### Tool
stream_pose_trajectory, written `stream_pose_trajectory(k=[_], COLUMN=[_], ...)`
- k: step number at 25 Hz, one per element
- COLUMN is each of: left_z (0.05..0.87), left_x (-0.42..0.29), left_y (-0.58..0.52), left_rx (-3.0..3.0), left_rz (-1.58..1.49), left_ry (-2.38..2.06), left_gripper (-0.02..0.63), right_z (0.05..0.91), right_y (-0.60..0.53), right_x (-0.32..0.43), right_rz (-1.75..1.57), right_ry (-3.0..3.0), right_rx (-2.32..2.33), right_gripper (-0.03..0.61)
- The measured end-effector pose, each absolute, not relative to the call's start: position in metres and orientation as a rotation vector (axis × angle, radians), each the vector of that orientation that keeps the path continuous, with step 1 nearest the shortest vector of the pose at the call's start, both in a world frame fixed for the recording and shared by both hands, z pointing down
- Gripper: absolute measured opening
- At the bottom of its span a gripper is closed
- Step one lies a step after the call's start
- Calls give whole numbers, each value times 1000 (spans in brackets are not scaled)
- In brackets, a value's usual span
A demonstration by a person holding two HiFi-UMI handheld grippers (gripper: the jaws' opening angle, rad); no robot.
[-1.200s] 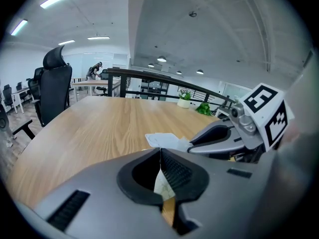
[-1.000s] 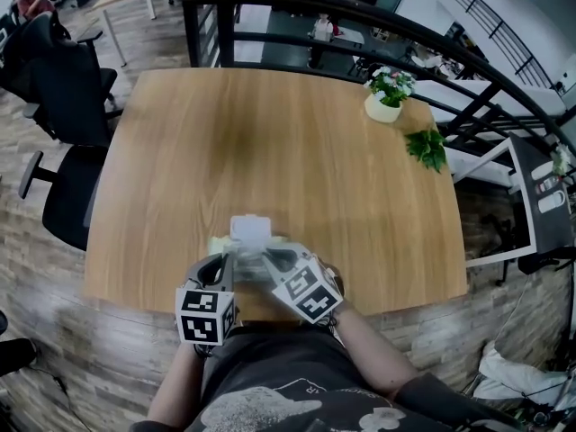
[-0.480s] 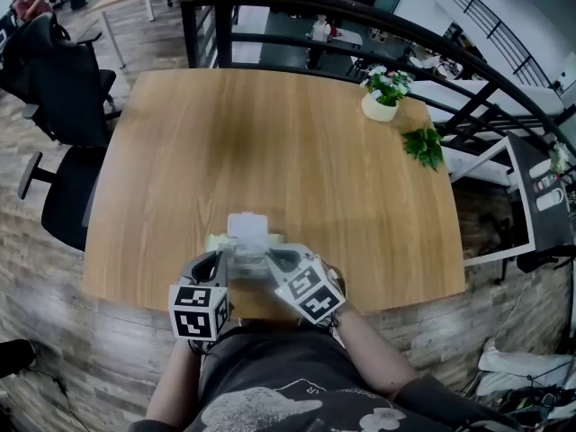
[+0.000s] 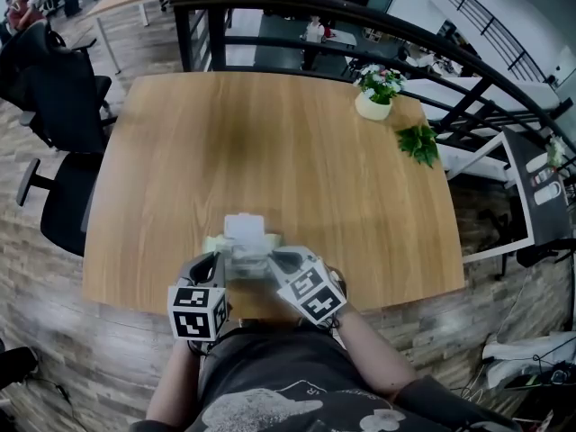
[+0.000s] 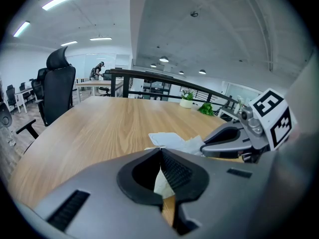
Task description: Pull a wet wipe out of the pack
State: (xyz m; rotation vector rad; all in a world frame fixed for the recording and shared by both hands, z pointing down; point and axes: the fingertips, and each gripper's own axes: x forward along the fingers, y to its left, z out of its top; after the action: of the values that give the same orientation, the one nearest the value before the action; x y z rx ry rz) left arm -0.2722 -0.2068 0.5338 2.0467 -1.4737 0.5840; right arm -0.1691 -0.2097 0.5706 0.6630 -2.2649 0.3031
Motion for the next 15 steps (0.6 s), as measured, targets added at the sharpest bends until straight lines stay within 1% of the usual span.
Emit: stream_pose_trajectory(k=[15], left_z=[535], left_x=[-276], left_y=[-208], left_rx=[2049], left_rz=[585], left_ry=[-1468], left_gripper=[17], right_z=[566], right_y=[-213], right_x=[-160], right_rz=[304], right_ry=[-2242], right_rx=[697], right_gripper=[34])
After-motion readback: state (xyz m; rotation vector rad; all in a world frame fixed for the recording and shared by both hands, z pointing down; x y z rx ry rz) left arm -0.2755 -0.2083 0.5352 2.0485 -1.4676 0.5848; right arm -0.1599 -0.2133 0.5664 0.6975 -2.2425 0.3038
